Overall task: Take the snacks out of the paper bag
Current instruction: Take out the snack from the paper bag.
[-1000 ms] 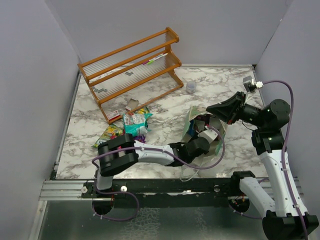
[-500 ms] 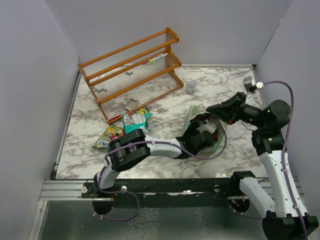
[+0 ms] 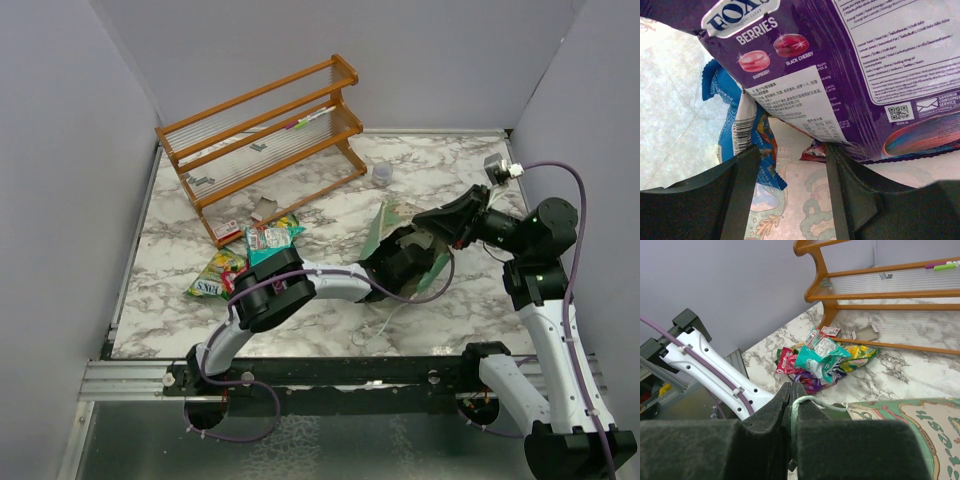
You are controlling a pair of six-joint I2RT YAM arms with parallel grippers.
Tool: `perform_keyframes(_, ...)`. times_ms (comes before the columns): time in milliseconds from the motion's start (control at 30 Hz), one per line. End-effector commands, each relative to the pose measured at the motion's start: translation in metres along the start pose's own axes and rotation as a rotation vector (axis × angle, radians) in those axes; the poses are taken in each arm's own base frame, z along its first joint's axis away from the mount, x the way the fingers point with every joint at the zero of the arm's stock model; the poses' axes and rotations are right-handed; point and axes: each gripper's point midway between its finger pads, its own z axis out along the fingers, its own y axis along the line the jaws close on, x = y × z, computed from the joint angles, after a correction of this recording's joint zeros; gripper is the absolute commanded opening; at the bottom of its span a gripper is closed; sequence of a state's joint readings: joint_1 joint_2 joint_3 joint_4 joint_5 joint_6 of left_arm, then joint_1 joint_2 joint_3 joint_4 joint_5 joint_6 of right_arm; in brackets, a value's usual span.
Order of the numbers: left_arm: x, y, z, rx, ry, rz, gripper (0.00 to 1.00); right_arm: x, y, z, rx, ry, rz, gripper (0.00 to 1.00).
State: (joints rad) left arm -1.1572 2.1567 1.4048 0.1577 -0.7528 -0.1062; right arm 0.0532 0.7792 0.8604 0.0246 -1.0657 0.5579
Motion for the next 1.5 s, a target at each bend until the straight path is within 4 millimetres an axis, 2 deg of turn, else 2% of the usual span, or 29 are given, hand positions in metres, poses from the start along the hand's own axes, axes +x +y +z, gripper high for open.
perform_keyframes(0, 0.009, 0.025, 0.022, -0.116, 0.015, 0.054, 0.58, -0.007, 0.012, -0.001, -0.031, -0.013, -0.051, 0.02)
perform_keyframes(100, 0.006, 0.027, 0.018, -0.13, 0.013, 0.084, 0.58, -0.007, 0.01, -0.001, -0.023, -0.011, -0.051, 0.02)
perform_keyframes(367, -0.028, 0.021, -0.019, -0.124, -0.06, 0.117, 0.55, -0.006, 0.005, 0.001, -0.013, -0.011, -0.048, 0.02)
perform_keyframes(633, -0.035, 0.026, -0.032, -0.129, -0.074, 0.108, 0.55, -0.009, 0.004, 0.0, 0.002, -0.013, -0.057, 0.02)
perform_keyframes(800, -0.023, 0.035, -0.03, -0.199, -0.056, 0.126, 0.57, -0.01, 0.004, 0.001, 0.003, -0.015, -0.059, 0.02)
perform_keyframes(967, -0.005, 0.043, -0.008, -0.202, -0.01, 0.119, 0.57, -0.013, 0.006, 0.0, 0.002, -0.017, -0.065, 0.02)
perform_keyframes(1200, 0.009, 0.036, 0.016, -0.166, 0.033, 0.136, 0.55, -0.016, 0.007, 0.001, 0.0, -0.02, -0.07, 0.02)
perform_keyframes(1333, 0.022, 0.036, 0.026, -0.145, 0.07, 0.137, 0.43, -0.017, 0.008, 0.0, 0.001, -0.019, -0.074, 0.02)
perform_keyframes(1467, 0.01, 0.034, 0.021, -0.106, 0.047, 0.133, 0.25, -0.015, 0.005, 0.001, 0.008, -0.019, -0.071, 0.02)
